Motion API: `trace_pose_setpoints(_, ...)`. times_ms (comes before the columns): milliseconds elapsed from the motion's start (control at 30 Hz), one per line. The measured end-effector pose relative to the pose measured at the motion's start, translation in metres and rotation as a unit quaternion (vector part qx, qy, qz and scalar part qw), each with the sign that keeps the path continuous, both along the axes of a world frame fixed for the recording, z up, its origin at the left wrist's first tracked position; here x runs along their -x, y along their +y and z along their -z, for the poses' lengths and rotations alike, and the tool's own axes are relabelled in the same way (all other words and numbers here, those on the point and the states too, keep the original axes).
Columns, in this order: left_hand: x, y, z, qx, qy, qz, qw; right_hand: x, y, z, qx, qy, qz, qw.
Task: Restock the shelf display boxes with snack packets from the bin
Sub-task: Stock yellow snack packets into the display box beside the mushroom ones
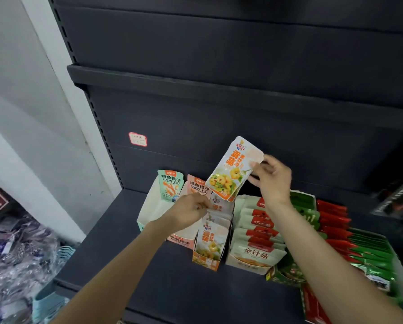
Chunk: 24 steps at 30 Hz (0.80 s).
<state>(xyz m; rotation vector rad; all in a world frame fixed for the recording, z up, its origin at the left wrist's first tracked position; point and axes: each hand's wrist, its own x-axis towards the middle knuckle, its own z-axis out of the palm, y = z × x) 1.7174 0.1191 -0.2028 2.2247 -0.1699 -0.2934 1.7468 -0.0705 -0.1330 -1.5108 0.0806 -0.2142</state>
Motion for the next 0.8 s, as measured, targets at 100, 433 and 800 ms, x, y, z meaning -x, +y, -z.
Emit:
trace_pose_setpoints(100, 0.005, 0.005, -0.001, 0.046, 0.012, -0.028, 0.998, -0.001, 0.004, 0.005, 0.029, 0.009, -0.034, 0.999)
trace_pose_setpoints(433, 0.003, 0.004, -0.003, 0.025, -0.028, -0.072, 0.997, 0.004, 0.004, 0.019, 0.145, 0.021, -0.088, 0.985)
trace_pose_setpoints(800, -0.017, -0.009, -0.028, 0.152, -0.096, -0.073, 0.981, 0.009, -0.004, 0.013, 0.149, 0.038, -0.137, 0.979)
